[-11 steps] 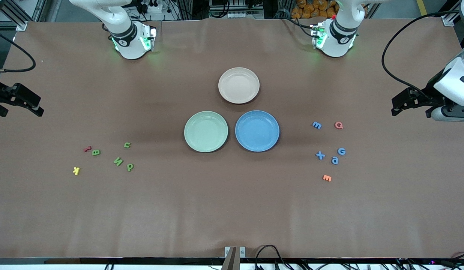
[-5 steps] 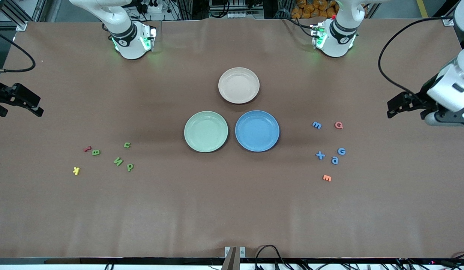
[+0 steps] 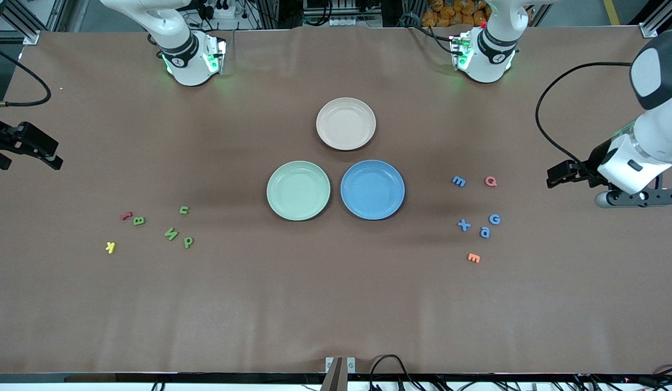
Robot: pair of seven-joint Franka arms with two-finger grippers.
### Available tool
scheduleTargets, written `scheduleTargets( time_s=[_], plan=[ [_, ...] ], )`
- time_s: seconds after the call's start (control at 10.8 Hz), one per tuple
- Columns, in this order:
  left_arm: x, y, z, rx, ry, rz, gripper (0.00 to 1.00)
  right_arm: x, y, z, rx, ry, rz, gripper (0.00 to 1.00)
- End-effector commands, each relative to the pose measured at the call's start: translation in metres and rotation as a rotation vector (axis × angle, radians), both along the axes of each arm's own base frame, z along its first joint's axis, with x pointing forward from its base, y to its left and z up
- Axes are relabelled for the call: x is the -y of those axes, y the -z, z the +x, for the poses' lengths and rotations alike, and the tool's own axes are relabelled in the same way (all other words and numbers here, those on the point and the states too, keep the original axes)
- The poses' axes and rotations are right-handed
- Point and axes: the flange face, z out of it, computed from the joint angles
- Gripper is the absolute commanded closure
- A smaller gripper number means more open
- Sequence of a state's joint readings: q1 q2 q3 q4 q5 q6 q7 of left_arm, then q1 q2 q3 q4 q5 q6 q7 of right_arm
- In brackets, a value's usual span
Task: Sort letters by color into matching plates
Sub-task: 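Move the right gripper toward the green letters while the left gripper reaches the blue letters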
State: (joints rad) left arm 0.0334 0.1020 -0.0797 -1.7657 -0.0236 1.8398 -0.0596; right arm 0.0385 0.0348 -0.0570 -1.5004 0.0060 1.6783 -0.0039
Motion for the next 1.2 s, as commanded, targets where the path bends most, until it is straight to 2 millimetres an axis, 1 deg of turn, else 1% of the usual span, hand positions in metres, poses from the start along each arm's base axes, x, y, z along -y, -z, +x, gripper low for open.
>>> scheduleTargets(
  time_s=[0.0,0.28,0.46,0.56,0.65,0.74,0.83,0.93,1.02,1.11],
  plan=[
    [0.004,0.041,-0.015,0.018,0.0,-0.018,0.0,-0.003,0.03,0.016,-0.002,0.015,0.003,0.0],
    [0.013,0.082,-0.02,0.049,0.034,-0.012,0.0,-0.005,0.096,0.034,-0.018,0.115,0.049,0.0],
    [0.016,0.112,-0.025,0.088,0.052,-0.012,0.0,-0.006,0.128,0.044,-0.063,0.121,0.057,0.0],
    [0.019,0.126,-0.02,0.083,0.063,-0.012,0.0,-0.005,0.146,0.049,-0.092,0.126,0.056,0.0],
    [0.029,0.144,-0.018,0.061,0.104,0.001,0.0,-0.009,0.169,0.054,-0.132,0.14,0.092,0.0],
    [0.033,0.163,-0.017,0.036,0.155,0.022,0.0,-0.012,0.191,0.057,-0.164,0.148,0.114,0.0],
    [0.039,0.185,-0.015,0.002,0.229,0.035,0.0,-0.012,0.214,0.056,-0.182,0.154,0.114,0.0],
    [0.042,0.2,-0.015,-0.021,0.289,0.033,0.0,-0.013,0.235,0.052,-0.196,0.154,0.111,0.0],
    [0.042,0.212,-0.012,-0.034,0.337,0.028,0.0,-0.012,0.256,0.049,-0.215,0.151,0.108,0.0],
    [0.039,0.221,-0.009,-0.037,0.381,0.029,0.0,-0.011,0.272,0.047,-0.226,0.152,0.104,0.0]
  ],
)
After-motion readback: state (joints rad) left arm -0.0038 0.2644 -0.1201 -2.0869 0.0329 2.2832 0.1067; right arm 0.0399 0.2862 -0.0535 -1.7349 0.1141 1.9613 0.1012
